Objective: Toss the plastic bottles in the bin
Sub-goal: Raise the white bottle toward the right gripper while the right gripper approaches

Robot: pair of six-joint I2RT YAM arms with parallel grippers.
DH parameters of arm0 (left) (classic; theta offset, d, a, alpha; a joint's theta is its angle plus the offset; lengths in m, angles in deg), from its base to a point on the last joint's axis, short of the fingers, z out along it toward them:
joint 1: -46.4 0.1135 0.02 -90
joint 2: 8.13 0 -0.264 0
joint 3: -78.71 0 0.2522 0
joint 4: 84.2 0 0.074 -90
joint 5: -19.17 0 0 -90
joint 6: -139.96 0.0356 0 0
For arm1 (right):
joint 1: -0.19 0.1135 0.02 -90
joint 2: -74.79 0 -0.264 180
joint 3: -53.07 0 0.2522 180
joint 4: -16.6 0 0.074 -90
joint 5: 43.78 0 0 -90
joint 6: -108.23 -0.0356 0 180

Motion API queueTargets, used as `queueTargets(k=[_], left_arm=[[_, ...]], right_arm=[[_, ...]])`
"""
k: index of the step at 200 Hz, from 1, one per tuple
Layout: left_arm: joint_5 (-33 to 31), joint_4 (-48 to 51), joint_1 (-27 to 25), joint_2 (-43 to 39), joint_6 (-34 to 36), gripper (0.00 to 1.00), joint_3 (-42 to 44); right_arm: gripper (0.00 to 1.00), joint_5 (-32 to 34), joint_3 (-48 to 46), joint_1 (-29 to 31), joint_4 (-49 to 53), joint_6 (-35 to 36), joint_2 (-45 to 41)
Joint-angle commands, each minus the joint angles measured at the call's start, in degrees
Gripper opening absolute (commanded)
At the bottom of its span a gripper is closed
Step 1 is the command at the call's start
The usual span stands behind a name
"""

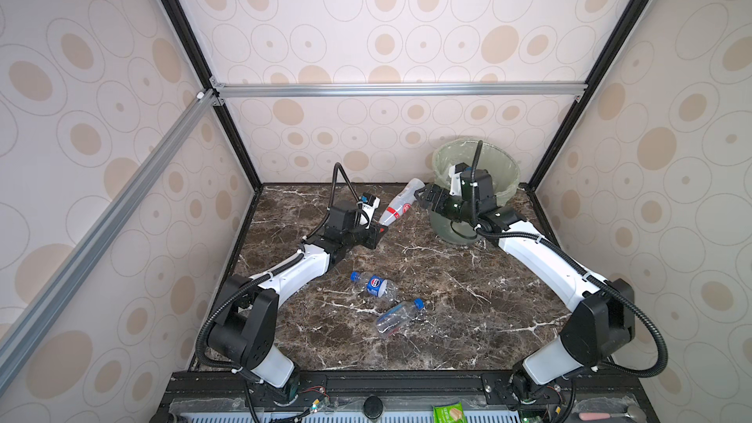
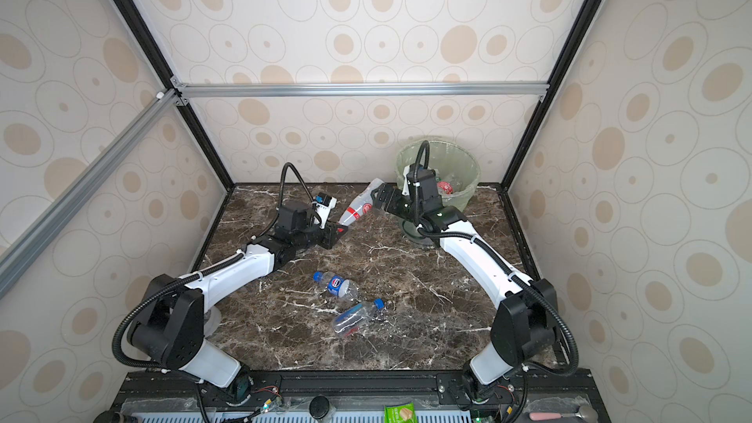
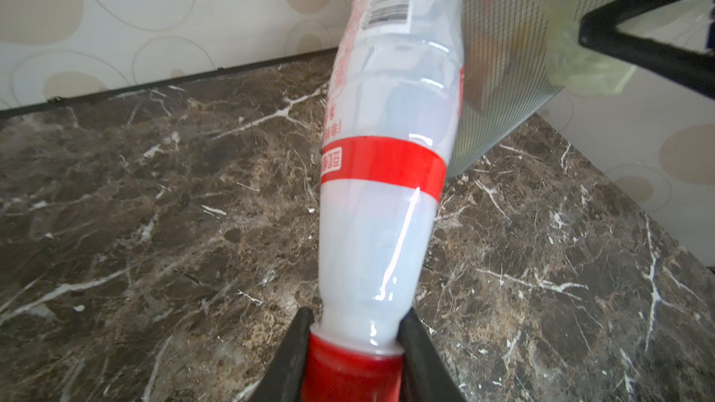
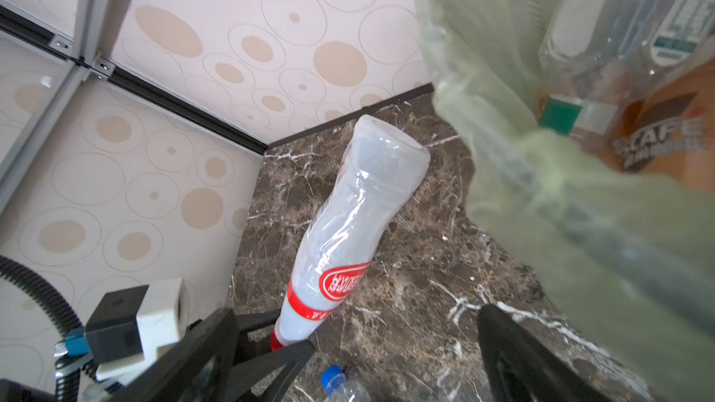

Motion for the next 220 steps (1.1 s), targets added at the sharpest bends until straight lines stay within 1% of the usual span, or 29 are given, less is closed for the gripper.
queueTargets(k=[1,63,88,104,132,157,174,182,191,211,220], left_arm=[[0.60,-0.88,0.44,-1.85,-1.41,0.25,-3.97],[1.98,-1.25,0.37,-4.97,-1.89,0.27,-6.79],[2.88,-1.43,0.28,-6.34,-2.25,0.27,-6.61],[3.28,-1.51,0.19,-6.72,-2.42,0.27,-6.61],[3.44,-2.23,0.02,-7.14,-2.64,0.28,-6.35],[3.67,-2.40,-0.12,-6.68,-2.76,0.28,-6.61],[3.65,-2.83,-0.21,-6.49,-2.78,0.30,-6.61],[3.55,-3.04,-0.25,-6.48,-2.97,0.33,-6.52],[3.34,-3.25,-0.27,-6.41,-3.20,0.38,-6.59],[3.01,-3.14,-0.45,-6.18,-3.21,0.54,-6.87],[3.01,-2.85,-0.59,-6.12,-3.26,0.61,-7.11]], right_arm=[[1.00,-0.67,4.53,0.04,-1.93,-2.17,2.66],[1.00,-3.46,14.33,0.03,-1.77,-4.43,10.78],[1.00,-5.35,16.68,0.19,-4.14,-6.32,13.31],[0.97,-6.37,18.41,0.49,-5.28,-7.14,15.02],[0.83,-7.21,20.37,1.04,-6.34,-7.51,16.54],[0.66,-8.14,20.36,1.31,-8.31,-8.61,16.86],[0.52,-8.20,20.15,1.46,-8.54,-8.62,16.65],[0.47,-8.04,20.04,1.44,-8.54,-8.43,16.45],[0.42,-7.45,19.77,1.46,-8.34,-7.99,16.00],[0.36,-6.06,19.56,1.44,-7.47,-6.32,15.18],[0.34,-5.66,20.03,1.36,-6.74,-5.29,14.99]])
